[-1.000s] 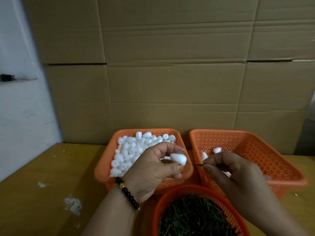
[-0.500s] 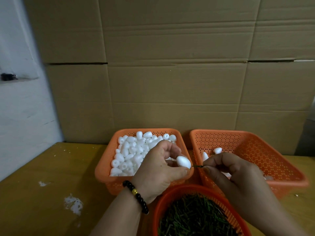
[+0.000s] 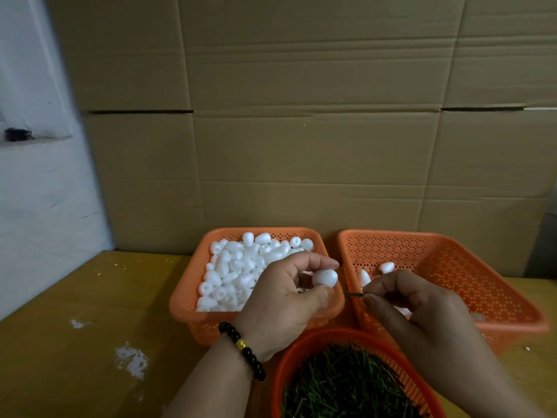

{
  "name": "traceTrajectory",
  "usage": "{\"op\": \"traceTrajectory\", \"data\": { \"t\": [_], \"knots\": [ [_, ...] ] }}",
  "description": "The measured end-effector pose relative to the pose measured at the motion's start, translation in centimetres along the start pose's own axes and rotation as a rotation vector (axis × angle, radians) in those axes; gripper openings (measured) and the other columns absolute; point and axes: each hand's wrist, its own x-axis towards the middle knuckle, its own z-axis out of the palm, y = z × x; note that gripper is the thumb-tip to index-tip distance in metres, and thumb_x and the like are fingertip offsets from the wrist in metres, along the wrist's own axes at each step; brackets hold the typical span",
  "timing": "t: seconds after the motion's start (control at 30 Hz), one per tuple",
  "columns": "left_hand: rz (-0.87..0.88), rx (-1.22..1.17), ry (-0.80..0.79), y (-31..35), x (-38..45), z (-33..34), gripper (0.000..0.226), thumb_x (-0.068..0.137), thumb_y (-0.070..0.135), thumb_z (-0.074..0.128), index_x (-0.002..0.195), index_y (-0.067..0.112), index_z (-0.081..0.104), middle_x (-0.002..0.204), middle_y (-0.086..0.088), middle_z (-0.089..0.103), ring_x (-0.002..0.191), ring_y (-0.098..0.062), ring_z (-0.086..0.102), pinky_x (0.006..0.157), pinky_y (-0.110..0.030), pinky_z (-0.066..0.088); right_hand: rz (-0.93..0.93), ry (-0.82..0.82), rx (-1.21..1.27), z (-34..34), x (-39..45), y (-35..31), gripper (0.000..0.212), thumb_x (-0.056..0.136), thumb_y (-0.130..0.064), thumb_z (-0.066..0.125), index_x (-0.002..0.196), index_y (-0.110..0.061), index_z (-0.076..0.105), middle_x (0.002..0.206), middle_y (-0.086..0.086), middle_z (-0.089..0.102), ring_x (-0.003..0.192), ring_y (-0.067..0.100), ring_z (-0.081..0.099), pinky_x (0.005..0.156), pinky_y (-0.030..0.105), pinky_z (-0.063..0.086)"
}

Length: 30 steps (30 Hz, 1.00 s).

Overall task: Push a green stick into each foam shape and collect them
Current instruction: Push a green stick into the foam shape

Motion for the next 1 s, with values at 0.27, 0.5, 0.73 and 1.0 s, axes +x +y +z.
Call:
{"op": "traceTrajectory", "data": {
  "t": [0.27, 0.5, 0.73, 1.0],
  "knots": [
    [-0.129, -0.55, -0.06, 0.59, 0.25, -0.07, 0.028, 0.095, -0.005, 0.045, 0.116, 0.009, 0.06, 0.1, -0.018, 0.069, 0.078, -0.02, 0.062, 0.069, -0.032, 0.055, 0.024, 0.006, 0.015, 0.09, -0.11, -0.55, 0.021, 0.076, -0.015, 0.072, 0.072, -0.034, 0.063, 0.08, -0.024, 0.067, 0.056, 0.008, 0.065, 0.06, 0.023, 0.049],
    [-0.154, -0.677, -0.099, 0.96, 0.28, -0.55, 0.039, 0.069, -0.001, 0.069, 0.107, 0.008, 0.063, 0.083, -0.01, 0.06, 0.068, -0.016, 0.06, 0.059, -0.026, 0.053, -0.022, 0.001, 0.066, -0.12, -0.18, -0.54, 0.03, 0.076, -0.005, 0.07, 0.074, -0.035, 0.064, 0.077, -0.017, 0.066, 0.055, 0.007, 0.061, 0.05, 0.015, 0.046],
    [-0.19, -0.628, -0.07, 0.91, 0.25, -0.58, 0.038, 0.066, 0.004, 0.067, 0.103, 0.012, 0.063, 0.072, -0.005, 0.061, 0.063, -0.015, 0.061, 0.054, -0.026, 0.053, -0.031, 0.02, 0.071, 0.0, -0.3, -0.33, 0.032, 0.077, -0.006, 0.073, 0.076, -0.037, 0.066, 0.08, -0.02, 0.068, 0.075, -0.002, 0.065, 0.059, 0.006, 0.045],
    [-0.277, -0.811, -0.164, 0.91, 0.34, -0.32, 0.039, 0.081, 0.006, 0.061, 0.119, 0.014, 0.061, 0.1, -0.013, 0.068, 0.081, -0.021, 0.062, 0.069, -0.032, 0.055, -0.092, 0.107, 0.032, 0.24, -0.2, -0.68, 0.038, 0.072, -0.002, 0.077, 0.075, -0.038, 0.065, 0.081, -0.027, 0.067, 0.075, -0.008, 0.064, 0.064, 0.001, 0.043]
  ]
}}
